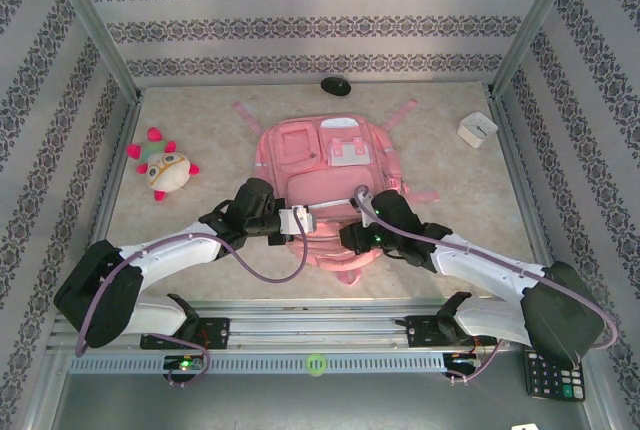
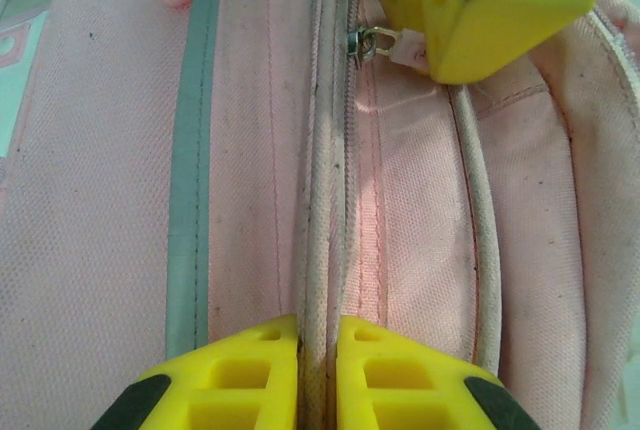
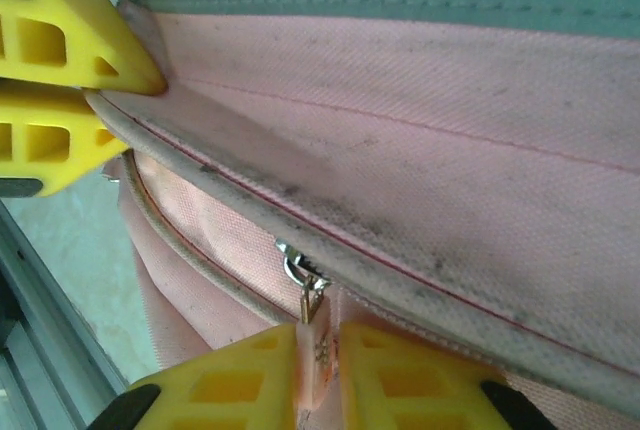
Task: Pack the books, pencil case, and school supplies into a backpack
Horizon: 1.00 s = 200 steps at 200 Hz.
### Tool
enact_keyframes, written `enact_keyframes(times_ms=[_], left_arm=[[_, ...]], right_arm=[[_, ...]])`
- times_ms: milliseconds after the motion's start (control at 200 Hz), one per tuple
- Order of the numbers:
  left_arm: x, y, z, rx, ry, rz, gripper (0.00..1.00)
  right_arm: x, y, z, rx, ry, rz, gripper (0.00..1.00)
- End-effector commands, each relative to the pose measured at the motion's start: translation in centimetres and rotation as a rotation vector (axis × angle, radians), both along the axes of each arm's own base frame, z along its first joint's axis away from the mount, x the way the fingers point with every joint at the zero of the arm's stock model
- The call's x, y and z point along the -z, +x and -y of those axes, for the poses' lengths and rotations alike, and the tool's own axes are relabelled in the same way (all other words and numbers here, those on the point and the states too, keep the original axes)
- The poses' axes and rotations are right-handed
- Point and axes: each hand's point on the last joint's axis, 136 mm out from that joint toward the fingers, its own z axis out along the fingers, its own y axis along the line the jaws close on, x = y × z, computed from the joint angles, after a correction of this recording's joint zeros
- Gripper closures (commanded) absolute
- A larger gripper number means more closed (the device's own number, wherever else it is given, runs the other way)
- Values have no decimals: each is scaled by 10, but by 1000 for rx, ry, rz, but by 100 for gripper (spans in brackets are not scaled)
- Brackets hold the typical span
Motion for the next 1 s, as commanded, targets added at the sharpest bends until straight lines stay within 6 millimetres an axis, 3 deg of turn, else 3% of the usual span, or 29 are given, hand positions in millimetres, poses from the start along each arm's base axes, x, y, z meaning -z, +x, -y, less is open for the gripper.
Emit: enact_keyframes(times_ms=[0,120,245,290,365,425,550,660,789,994], left_arm=[[-24,6,5,-8,-91,23,87],[-32,7,7,-14,-134,36,87],[-39,5,10,-9,-162,36,86],[-42,6,10,-10,-169,40,86],[-43,8,8,-26,-168,45,83],[-46,8,6,-38,-166,46,72],[-56,-6,17,-11,-130,13,46],[-60,-11,33,-16,-95,55,35],[-54,-1,47,-37,-71,70,32],[-19,14,57,-52,31,40,30]], right_arm=[[9,4,9,23,-89,9,77],[11,5,7,24,-95,13,70],[12,8,3,32,-112,38,70],[12,11,4,49,-134,50,74],[13,16,12,94,-177,67,90],[10,17,15,108,-177,87,100],[0,12,12,82,-121,119,100],[-2,10,11,67,-105,118,99],[0,10,11,66,-103,111,100],[-3,8,9,52,-84,112,100]])
